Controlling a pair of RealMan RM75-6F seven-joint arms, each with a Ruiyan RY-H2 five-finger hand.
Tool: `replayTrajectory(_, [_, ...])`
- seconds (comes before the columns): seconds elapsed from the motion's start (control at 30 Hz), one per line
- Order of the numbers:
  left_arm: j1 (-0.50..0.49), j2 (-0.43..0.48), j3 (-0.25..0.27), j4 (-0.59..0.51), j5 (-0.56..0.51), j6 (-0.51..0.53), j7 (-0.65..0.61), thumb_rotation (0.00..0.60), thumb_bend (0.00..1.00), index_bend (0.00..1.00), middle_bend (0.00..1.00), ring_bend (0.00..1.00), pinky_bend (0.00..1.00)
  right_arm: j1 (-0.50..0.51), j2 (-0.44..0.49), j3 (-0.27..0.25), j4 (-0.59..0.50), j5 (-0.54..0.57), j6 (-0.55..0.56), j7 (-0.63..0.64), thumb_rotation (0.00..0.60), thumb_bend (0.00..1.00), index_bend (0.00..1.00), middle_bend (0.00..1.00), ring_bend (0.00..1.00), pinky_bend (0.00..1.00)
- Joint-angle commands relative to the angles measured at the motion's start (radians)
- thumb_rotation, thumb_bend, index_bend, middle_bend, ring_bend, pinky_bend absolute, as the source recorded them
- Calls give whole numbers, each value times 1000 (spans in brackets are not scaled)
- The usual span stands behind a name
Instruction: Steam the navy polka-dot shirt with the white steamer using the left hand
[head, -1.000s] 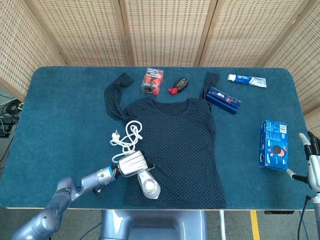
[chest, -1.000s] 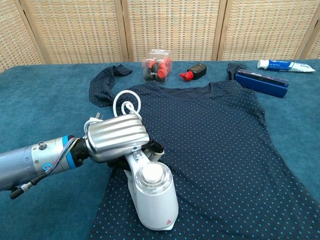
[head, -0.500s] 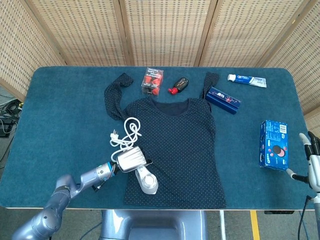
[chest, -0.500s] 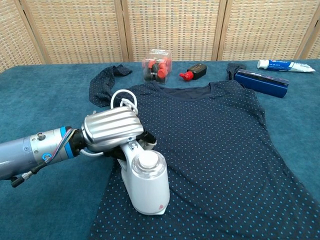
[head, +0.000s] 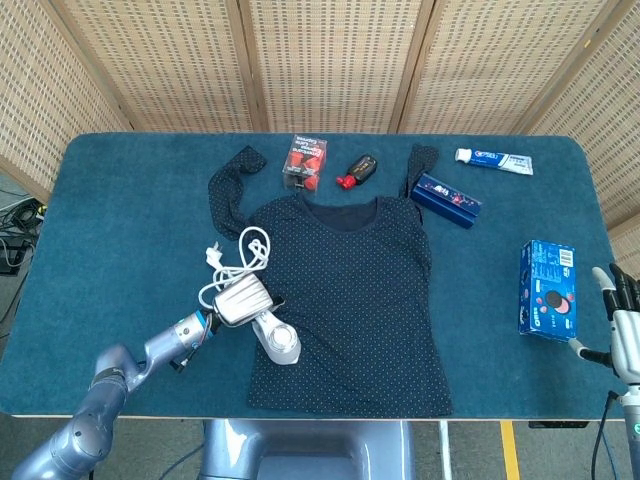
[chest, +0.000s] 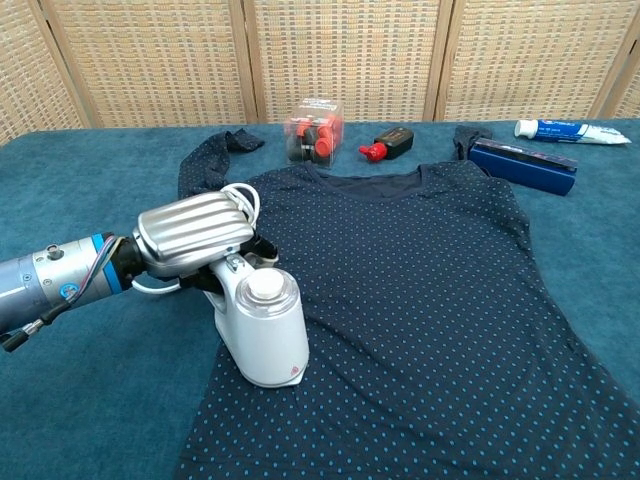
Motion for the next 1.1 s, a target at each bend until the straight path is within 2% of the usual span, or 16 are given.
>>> replayTrajectory(0.03, [5,-5,11,-5,11,11,2,600,802,1000,970,898,1000,0,0,1,0,1,0,0,600,0,29,0,0,0])
replayTrajectory(0.67, [-3,-64,66,-26,71,92,-8,600,801,1000,970,898,1000,-2,4,2,1,2,2,9,600,0,29,0,0,0])
replayTrajectory(0.87, [-11,-61,35,-12,41,88,-11,600,802,1000,970,898,1000,-4,5,2,1,2,3,12,600,0,29,0,0,0])
replayTrajectory(1.1, [-30,1,-55,3,-47,89,-25,600,802,1000,970,898,1000,-4,6,0,-3,-4,6,11,600,0,29,0,0,0])
